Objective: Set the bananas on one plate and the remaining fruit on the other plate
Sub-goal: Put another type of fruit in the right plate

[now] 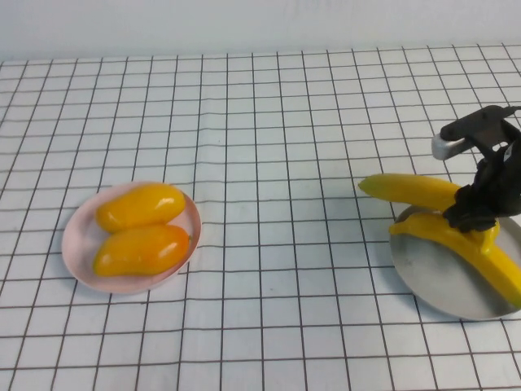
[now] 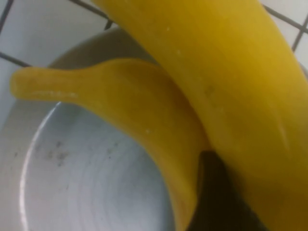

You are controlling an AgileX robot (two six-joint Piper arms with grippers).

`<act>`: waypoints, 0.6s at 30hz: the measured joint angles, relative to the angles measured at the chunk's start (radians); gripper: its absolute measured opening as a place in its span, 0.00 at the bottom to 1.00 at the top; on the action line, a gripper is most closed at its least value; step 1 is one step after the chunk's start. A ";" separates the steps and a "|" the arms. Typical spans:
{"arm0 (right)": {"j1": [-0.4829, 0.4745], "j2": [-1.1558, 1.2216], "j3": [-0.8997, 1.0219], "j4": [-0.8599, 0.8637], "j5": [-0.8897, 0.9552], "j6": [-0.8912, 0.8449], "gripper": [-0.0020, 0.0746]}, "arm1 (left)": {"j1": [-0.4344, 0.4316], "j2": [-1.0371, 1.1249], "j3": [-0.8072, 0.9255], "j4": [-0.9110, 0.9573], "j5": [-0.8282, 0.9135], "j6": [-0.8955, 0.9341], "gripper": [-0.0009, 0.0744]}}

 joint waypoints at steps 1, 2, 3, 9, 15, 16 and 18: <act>0.000 -0.002 0.006 0.000 -0.007 0.023 0.44 | 0.000 0.000 0.000 0.000 0.000 0.000 0.01; 0.000 -0.007 0.008 -0.012 -0.009 0.043 0.44 | 0.000 0.000 0.000 0.000 0.000 0.000 0.01; 0.000 -0.011 0.013 -0.017 -0.011 0.058 0.44 | 0.000 0.000 0.000 0.000 0.000 0.000 0.01; -0.004 -0.118 0.027 -0.106 0.072 0.091 0.44 | 0.000 0.000 0.000 0.000 0.000 0.000 0.01; -0.041 -0.163 0.030 -0.141 0.090 0.111 0.44 | 0.000 0.000 0.000 0.000 0.000 0.000 0.01; -0.041 -0.161 0.035 -0.141 0.090 0.111 0.44 | 0.000 0.000 0.000 0.000 0.000 0.000 0.01; -0.041 -0.151 0.047 -0.145 0.088 0.111 0.44 | 0.000 0.000 0.000 0.000 0.000 0.000 0.01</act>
